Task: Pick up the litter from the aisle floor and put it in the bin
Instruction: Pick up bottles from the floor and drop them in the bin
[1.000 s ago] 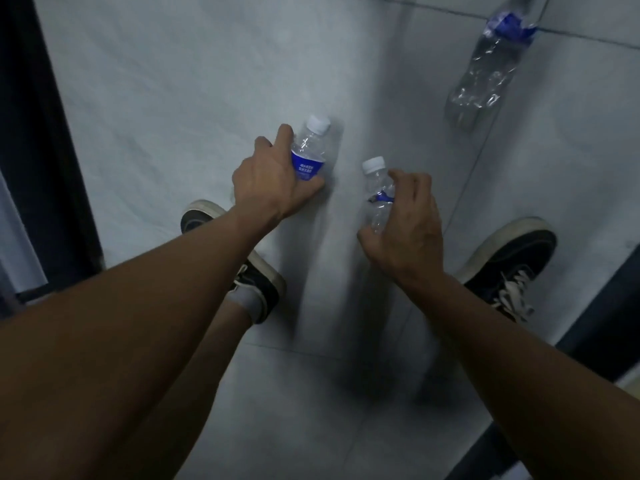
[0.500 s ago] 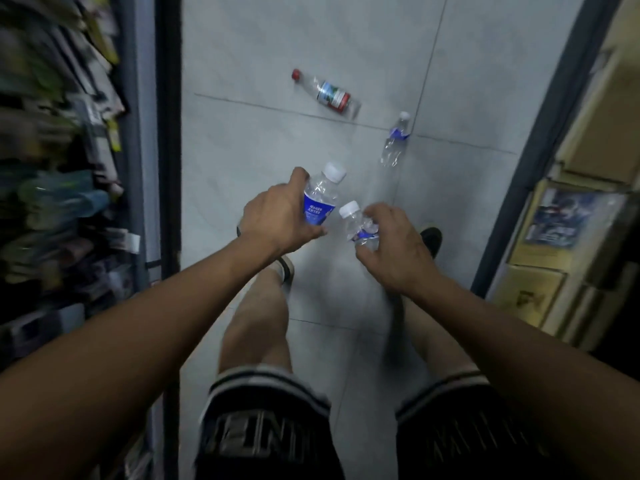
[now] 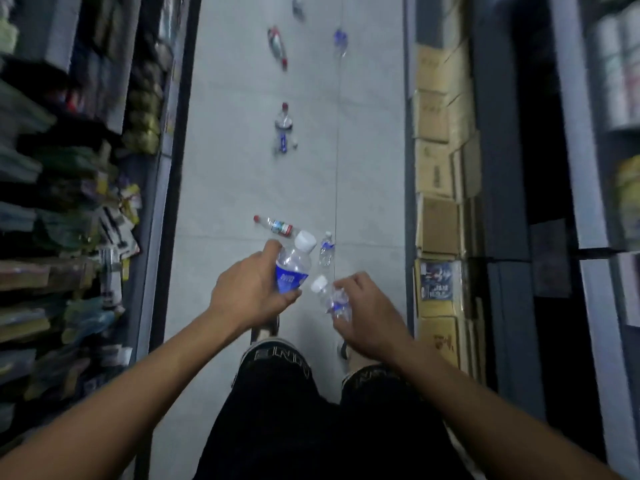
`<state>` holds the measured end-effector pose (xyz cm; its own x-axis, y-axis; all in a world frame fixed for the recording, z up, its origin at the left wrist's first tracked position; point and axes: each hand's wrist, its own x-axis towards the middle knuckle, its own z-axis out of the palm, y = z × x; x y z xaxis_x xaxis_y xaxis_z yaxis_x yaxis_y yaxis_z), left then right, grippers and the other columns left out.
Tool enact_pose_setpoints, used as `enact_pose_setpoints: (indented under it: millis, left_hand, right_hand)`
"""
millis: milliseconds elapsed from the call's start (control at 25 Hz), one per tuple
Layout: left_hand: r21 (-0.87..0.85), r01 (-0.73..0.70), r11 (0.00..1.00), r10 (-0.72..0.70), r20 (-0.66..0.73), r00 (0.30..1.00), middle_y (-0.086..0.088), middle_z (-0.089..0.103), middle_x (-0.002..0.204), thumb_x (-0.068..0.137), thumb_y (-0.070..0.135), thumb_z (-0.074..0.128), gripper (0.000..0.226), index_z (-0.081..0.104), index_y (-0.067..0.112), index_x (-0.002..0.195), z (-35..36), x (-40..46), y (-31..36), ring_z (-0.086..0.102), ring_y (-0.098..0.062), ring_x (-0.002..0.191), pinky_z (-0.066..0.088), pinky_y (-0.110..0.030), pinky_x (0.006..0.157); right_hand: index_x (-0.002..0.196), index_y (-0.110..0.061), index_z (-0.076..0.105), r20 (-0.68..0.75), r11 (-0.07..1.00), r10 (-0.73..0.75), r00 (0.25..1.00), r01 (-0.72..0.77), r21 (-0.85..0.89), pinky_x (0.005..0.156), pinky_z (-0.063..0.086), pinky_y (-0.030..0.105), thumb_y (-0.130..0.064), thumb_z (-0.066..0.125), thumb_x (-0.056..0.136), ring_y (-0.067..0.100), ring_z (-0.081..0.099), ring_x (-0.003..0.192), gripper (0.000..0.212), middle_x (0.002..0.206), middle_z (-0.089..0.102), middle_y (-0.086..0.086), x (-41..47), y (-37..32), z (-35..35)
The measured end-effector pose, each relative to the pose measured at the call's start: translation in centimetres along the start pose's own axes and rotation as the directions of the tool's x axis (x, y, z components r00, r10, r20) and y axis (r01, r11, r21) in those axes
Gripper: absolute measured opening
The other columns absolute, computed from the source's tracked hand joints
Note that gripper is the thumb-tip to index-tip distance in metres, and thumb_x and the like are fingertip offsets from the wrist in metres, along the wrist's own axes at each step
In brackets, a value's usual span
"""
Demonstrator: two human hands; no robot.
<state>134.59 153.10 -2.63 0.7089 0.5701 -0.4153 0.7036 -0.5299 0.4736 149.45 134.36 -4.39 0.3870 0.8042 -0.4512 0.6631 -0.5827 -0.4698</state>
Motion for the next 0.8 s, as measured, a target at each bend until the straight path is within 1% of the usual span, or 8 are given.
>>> enact_pose_setpoints:
  millis: [120,200,360,440,560,640,720,800]
  left_hand:
    - [0.024,-0.065,0.998,0.063,0.087,0.994,0.007,0.069,0.098,0.074,0.060,0.074,0.062,0.039,0.032,0.117,-2.3,-1.9,-1.2,0.063,-0.021,0.079,0.048,-0.031,0.060]
    - [0.065,-0.155,0.986,0.143,0.164,0.976,0.008,0.069,0.099,0.075,0.061,0.074,0.059,0.037,0.033,0.112,-3.2,-3.2,-1.5,0.063,-0.021,0.081,0.044,-0.031,0.057]
    - [0.142,-0.311,0.940,0.264,0.278,0.924,0.009,0.068,0.095,0.074,0.061,0.073,0.057,0.036,0.034,0.108,-3.1,-5.5,-0.8,0.064,-0.022,0.078,0.052,-0.035,0.060]
    - [0.160,-0.378,0.912,0.307,0.349,0.886,0.007,0.070,0.096,0.074,0.063,0.074,0.058,0.036,0.035,0.108,-1.8,-6.6,0.0,0.065,-0.021,0.078,0.049,-0.034,0.057]
    - [0.206,-0.571,0.794,0.426,0.481,0.766,0.006,0.070,0.102,0.075,0.063,0.074,0.061,0.037,0.034,0.113,1.3,-9.3,3.2,0.066,-0.022,0.083,0.035,-0.028,0.052]
    - [0.208,-0.681,0.702,0.486,0.559,0.671,0.005,0.070,0.104,0.076,0.060,0.075,0.059,0.036,0.033,0.111,3.6,-11.8,5.1,0.067,-0.023,0.087,0.030,-0.025,0.051]
    - [0.201,-0.802,0.563,0.553,0.629,0.546,0.003,0.071,0.100,0.076,0.059,0.074,0.057,0.031,0.034,0.106,6.1,-14.8,7.1,0.068,-0.026,0.085,0.031,-0.028,0.052]
    - [0.161,-0.889,0.430,0.606,0.678,0.416,0.002,0.071,0.095,0.075,0.059,0.073,0.057,0.034,0.031,0.106,8.4,-18.0,8.6,0.068,-0.028,0.083,0.036,-0.030,0.056]
  right_hand:
    - [0.131,-0.028,0.055,-0.097,0.989,0.123,0.988,-0.114,0.096,0.088,0.054,0.034,-0.038,0.065,0.083,0.014,0.059,0.105,0.050,0.123,0.047,-0.009,-4.1,-2.5,1.6]
    - [0.130,-0.025,0.057,-0.158,0.957,0.250,0.955,-0.219,0.193,0.087,0.053,0.033,-0.036,0.066,0.082,0.015,0.060,0.103,0.051,0.123,0.048,-0.008,-7.0,-3.8,2.9]
    - [0.129,-0.028,0.056,-0.225,0.853,0.471,0.853,-0.374,0.364,0.081,0.054,0.029,-0.034,0.069,0.083,0.013,0.060,0.098,0.048,0.120,0.047,-0.010,-13.2,-5.5,5.7]
    - [0.128,-0.030,0.055,-0.245,0.793,0.564,0.788,-0.435,0.426,0.082,0.055,0.032,-0.033,0.069,0.084,0.013,0.060,0.098,0.046,0.120,0.046,-0.012,-16.2,-6.0,7.2]
    - [0.124,-0.032,0.055,-0.272,0.651,0.728,0.629,-0.509,0.564,0.081,0.055,0.038,-0.034,0.069,0.081,0.017,0.061,0.097,0.045,0.118,0.047,-0.012,-22.2,-6.8,10.0]
    - [0.121,-0.033,0.055,-0.281,0.557,0.809,0.516,-0.522,0.646,0.080,0.055,0.039,-0.034,0.069,0.080,0.017,0.062,0.096,0.044,0.117,0.048,-0.013,-26.4,-7.5,12.7]
    - [0.119,-0.034,0.056,-0.281,0.446,0.885,0.372,-0.503,0.740,0.078,0.055,0.039,-0.034,0.070,0.079,0.017,0.063,0.095,0.042,0.117,0.049,-0.014,-31.1,-8.6,16.1]
    - [0.116,-0.033,0.057,-0.266,0.350,0.934,0.240,-0.456,0.818,0.077,0.055,0.039,-0.035,0.069,0.078,0.017,0.064,0.093,0.039,0.115,0.051,-0.014,-35.3,-10.2,19.9]
